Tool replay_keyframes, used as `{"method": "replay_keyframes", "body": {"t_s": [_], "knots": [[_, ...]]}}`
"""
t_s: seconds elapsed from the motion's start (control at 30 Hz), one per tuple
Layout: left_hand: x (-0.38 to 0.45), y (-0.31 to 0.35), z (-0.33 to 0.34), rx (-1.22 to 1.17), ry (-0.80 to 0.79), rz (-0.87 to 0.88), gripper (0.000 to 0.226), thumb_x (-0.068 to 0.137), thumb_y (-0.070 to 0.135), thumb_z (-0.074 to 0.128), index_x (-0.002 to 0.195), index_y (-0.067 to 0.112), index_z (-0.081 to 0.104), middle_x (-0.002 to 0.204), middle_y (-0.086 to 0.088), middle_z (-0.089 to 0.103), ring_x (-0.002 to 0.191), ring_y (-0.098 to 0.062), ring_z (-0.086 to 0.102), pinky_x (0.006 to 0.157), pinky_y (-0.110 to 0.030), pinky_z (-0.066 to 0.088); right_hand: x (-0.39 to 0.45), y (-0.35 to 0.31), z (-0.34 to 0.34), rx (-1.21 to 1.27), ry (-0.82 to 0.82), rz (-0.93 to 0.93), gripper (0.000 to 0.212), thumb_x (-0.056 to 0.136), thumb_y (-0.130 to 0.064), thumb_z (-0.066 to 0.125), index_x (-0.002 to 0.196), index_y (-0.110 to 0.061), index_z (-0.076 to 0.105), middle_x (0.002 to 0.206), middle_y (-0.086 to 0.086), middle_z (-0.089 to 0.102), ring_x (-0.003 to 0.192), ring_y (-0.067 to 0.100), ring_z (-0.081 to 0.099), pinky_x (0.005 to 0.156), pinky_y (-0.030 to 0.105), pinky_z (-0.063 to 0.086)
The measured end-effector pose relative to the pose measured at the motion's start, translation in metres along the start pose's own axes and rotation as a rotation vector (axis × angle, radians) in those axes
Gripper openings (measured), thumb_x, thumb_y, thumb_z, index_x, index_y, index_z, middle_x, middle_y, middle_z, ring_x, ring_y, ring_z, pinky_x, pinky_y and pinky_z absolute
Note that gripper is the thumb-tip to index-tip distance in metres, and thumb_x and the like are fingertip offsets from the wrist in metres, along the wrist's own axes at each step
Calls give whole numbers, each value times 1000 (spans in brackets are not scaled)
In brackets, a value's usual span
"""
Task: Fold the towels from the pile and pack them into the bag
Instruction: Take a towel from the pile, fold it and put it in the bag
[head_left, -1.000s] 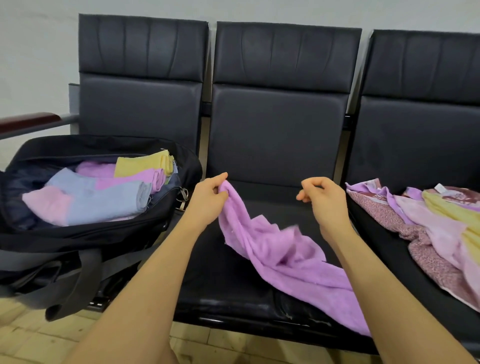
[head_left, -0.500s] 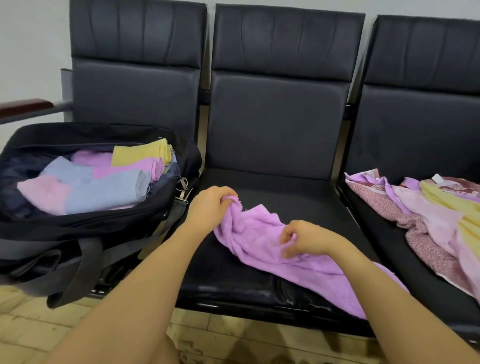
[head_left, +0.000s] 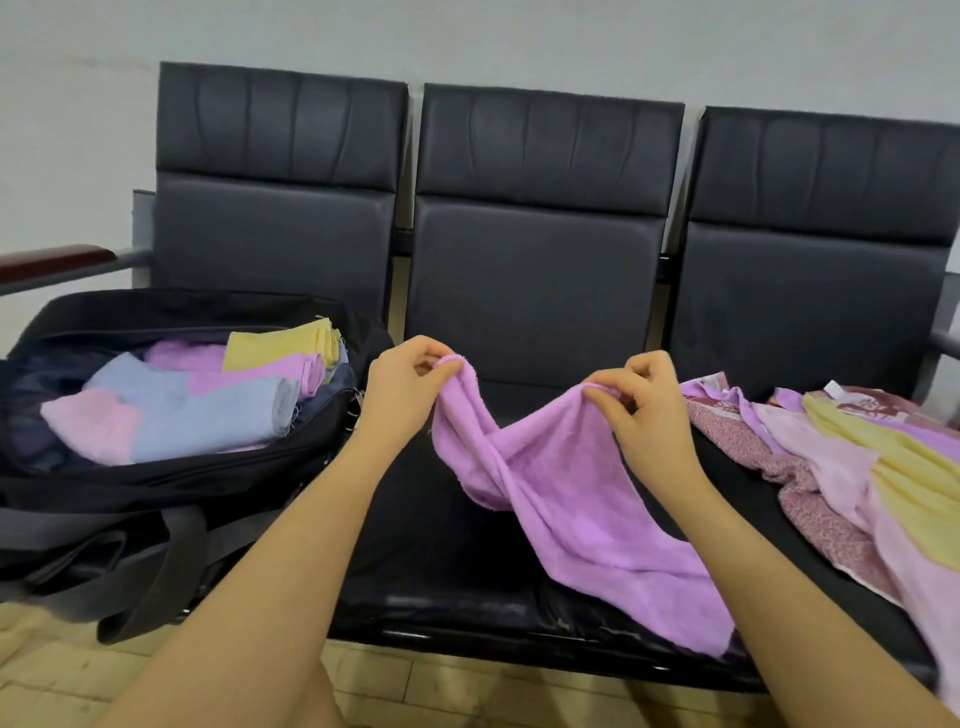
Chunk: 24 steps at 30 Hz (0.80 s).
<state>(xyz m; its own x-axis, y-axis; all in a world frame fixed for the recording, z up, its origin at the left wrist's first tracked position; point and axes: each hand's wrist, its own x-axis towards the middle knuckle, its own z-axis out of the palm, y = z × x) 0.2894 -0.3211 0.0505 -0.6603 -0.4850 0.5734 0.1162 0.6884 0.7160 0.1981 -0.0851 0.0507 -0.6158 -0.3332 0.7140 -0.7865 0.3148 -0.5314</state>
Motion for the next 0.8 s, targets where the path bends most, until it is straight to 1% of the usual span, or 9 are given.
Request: {"method": "replay_keyframes", "body": {"t_s": [0.17,0.27,0.33,0.4,0.47,0.53,0.57,0.7,0.8], "knots": [[12,21,-5,34,66,58,11,93,19,58,98,16,67,90,5,62,78,-2,54,71,-8,40,26,-22,-21,-137,55,-31,14,94,-22,58,98,-19,71,86,-4,47,71,7,49,71,29,43],[28,45,-12,3,131,70,16,93,19,58,102,15,71,95,5,63,88,-7,56,70,-5,36,45,-43,-39,-221,-14,-53,17,97,-27,53,102,-25,69,89,-7,59,81,12,54,76,29,39],[41,62,-17,-2,148,91,17,94,20,58,103,16,71,97,3,66,91,-9,58,73,-5,37,57,-54,-49,-151,16,-4,16,97,-29,53,99,-28,68,87,-14,63,83,11,57,77,29,42],[54,76,-23,9,163,119,17,94,23,57,103,18,71,99,1,69,93,-13,61,79,-16,44,69,-60,-57,-20,101,46,13,95,-28,56,94,-29,69,83,-16,65,82,11,60,76,27,46],[64,90,-30,-2,177,125,17,94,24,57,103,19,71,98,2,70,93,-15,63,84,-27,49,81,-66,-66,76,182,74,12,93,-23,58,91,-26,69,84,-10,68,81,8,61,74,17,46],[75,101,-37,-7,186,109,16,94,25,57,101,21,71,96,3,70,92,-14,62,84,-31,50,92,-73,-76,153,256,104,11,92,-18,59,94,-22,69,84,-8,68,79,1,60,68,4,42],[80,105,-41,-8,195,97,16,93,25,57,100,22,72,96,4,69,92,-13,62,83,-30,50,97,-76,-80,186,298,126,11,91,-17,60,98,-20,69,84,-8,66,77,0,60,67,2,42],[100,124,-53,-84,272,29,15,89,25,63,101,22,72,95,5,68,90,-11,61,78,-23,46,115,-84,-90,315,455,240,9,91,-16,61,97,-19,65,82,-8,63,79,6,60,76,19,49],[108,135,-57,-148,300,-28,13,89,21,64,100,18,71,95,7,64,90,-9,59,78,-21,44,123,-88,-93,402,501,288,11,91,-13,59,94,-20,67,87,-8,65,86,9,63,81,24,51]]}}
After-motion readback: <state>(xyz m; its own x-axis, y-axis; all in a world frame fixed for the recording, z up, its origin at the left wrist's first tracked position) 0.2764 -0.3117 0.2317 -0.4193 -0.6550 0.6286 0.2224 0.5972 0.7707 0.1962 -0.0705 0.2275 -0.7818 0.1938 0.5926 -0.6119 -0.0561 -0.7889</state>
